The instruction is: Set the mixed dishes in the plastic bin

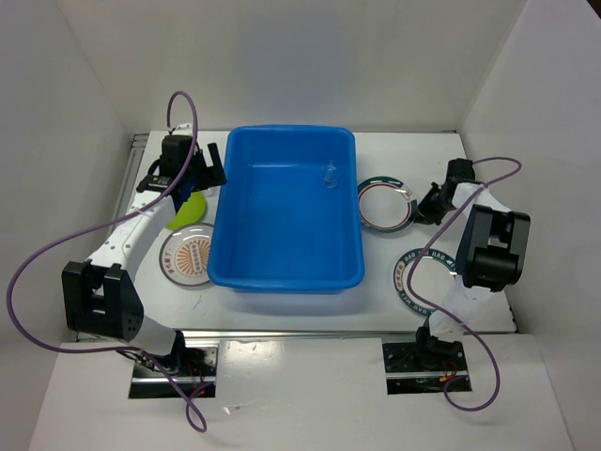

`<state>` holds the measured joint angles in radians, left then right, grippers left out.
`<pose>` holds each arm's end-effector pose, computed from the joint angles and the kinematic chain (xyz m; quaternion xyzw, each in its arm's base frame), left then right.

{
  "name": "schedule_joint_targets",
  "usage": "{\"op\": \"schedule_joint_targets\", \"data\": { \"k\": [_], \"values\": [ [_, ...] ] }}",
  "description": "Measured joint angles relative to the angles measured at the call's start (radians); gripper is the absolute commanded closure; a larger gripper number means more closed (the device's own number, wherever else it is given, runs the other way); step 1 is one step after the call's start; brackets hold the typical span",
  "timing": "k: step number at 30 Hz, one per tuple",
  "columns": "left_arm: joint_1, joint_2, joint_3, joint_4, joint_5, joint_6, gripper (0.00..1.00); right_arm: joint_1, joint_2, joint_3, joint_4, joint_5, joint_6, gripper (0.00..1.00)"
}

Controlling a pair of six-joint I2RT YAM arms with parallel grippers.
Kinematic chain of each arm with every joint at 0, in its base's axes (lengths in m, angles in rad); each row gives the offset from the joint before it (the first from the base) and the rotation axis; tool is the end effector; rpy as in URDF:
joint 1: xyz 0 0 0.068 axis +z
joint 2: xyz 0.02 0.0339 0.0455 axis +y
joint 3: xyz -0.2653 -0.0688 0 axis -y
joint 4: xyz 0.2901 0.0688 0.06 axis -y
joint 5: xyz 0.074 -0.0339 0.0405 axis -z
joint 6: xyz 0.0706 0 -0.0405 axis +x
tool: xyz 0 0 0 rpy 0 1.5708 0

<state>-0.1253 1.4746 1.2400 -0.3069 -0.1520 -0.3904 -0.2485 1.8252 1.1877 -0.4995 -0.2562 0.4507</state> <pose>0.4119 -0.0411 0.2944 -0.1518 0.8554 -0.0613 0.4914 0.4070 -0.0848 0.1167 0.3059 0.9194 0.1457 0.1998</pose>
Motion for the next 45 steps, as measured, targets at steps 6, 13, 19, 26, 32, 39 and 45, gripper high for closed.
{"op": "schedule_joint_targets", "data": {
  "k": [6,13,19,26,32,39,45],
  "values": [
    [0.0,0.0,0.0,0.0,0.0,0.0,0.0,0.0,-0.021,-0.003,0.0,0.013,-0.003,1.0],
    [0.0,0.0,0.0,0.0,0.0,0.0,0.0,0.0,-0.057,-0.019,-0.001,0.036,-0.003,1.0],
    [0.0,0.0,0.0,0.0,0.0,0.0,0.0,0.0,-0.148,-0.037,-0.002,0.082,-0.004,1.0],
    [0.0,0.0,0.0,0.0,0.0,0.0,0.0,0.0,-0.218,-0.037,0.003,0.083,-0.005,1.0],
    [0.0,0.0,0.0,0.0,0.0,0.0,0.0,0.0,-0.264,-0.037,0.008,0.066,-0.013,1.0],
    [0.0,0.0,0.0,0.0,0.0,0.0,0.0,0.0,-0.296,-0.034,0.014,0.029,-0.005,1.0],
    [0.0,0.0,0.0,0.0,0.0,0.001,0.0,0.017,-0.331,0.071,-0.013,0.065,0.003,1.0]
  ]
}}
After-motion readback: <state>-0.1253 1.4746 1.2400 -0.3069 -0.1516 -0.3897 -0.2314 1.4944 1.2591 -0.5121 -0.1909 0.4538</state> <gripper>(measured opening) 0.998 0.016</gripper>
